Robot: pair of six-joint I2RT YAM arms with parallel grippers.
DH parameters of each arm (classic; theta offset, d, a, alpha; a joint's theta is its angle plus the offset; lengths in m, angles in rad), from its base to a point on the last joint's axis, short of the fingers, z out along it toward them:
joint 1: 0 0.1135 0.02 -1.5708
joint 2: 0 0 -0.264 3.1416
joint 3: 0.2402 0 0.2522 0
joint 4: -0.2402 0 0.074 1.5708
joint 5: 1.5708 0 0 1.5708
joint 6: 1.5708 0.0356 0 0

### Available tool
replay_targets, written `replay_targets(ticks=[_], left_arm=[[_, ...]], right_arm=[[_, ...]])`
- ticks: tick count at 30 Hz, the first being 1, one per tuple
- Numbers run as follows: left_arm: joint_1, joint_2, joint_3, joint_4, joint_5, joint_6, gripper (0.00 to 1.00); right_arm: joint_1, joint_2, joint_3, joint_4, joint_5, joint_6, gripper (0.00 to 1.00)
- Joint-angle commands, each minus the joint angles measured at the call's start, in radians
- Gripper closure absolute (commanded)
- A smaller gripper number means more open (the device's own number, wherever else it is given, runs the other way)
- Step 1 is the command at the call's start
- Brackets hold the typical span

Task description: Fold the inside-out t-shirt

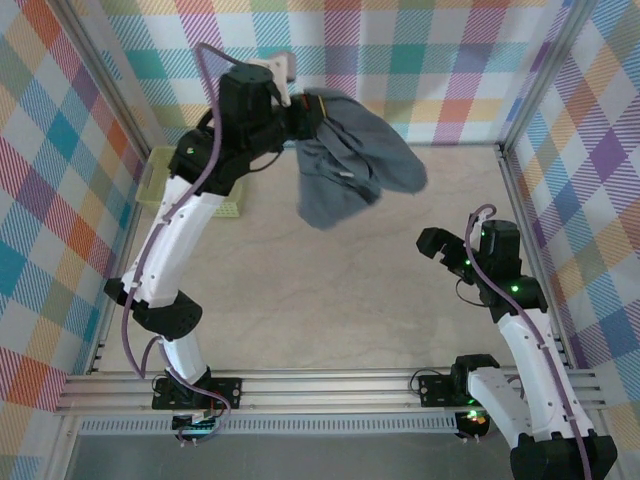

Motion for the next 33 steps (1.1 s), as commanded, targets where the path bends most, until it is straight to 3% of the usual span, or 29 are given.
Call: replay_targets(ticks=[1, 5, 10, 13, 16, 23, 28, 33], left_arm=[[-0.006, -0.018, -0.17, 0.014, -0.013, -0.054, 1.0], [-0.006, -0.06, -0.488, 0.068, -0.003, -0.107, 0.96], [-0.004, -0.081, -0.835, 0.105, -0.002, -0.146, 0.47], [-0.004, -0.128, -0.976, 0.107, -0.062, -0.153, 0.33], [-0.004, -0.251, -1.151, 0.185, -0.087, -0.168, 0.22], [-0.006, -0.473, -1.467, 0.313, -0.068, -0.222, 0.2], [-0.002, -0.562, -1.598, 0.368, -0.09, -0.271, 0.22], [0.026, -0.605, -1.655, 0.4, -0.086, -0.287, 0.21]], right_arm=[[0.003, -0.013, 0.025, -0.024, -0.045, -0.004, 0.0], [0.003, -0.006, 0.012, -0.027, -0.06, -0.018, 0.0], [0.011, 0.035, -0.02, 0.001, -0.077, -0.039, 0.02], [0.058, 0.095, -0.027, 0.025, -0.071, -0.053, 0.05], [0.172, 0.167, -0.017, 0.044, -0.016, -0.07, 0.06], [0.432, 0.393, 0.037, 0.12, 0.08, -0.067, 0.12], [0.615, 0.582, 0.124, 0.177, 0.117, -0.055, 0.17], [0.729, 0.768, 0.245, 0.204, 0.134, -0.057, 0.32]])
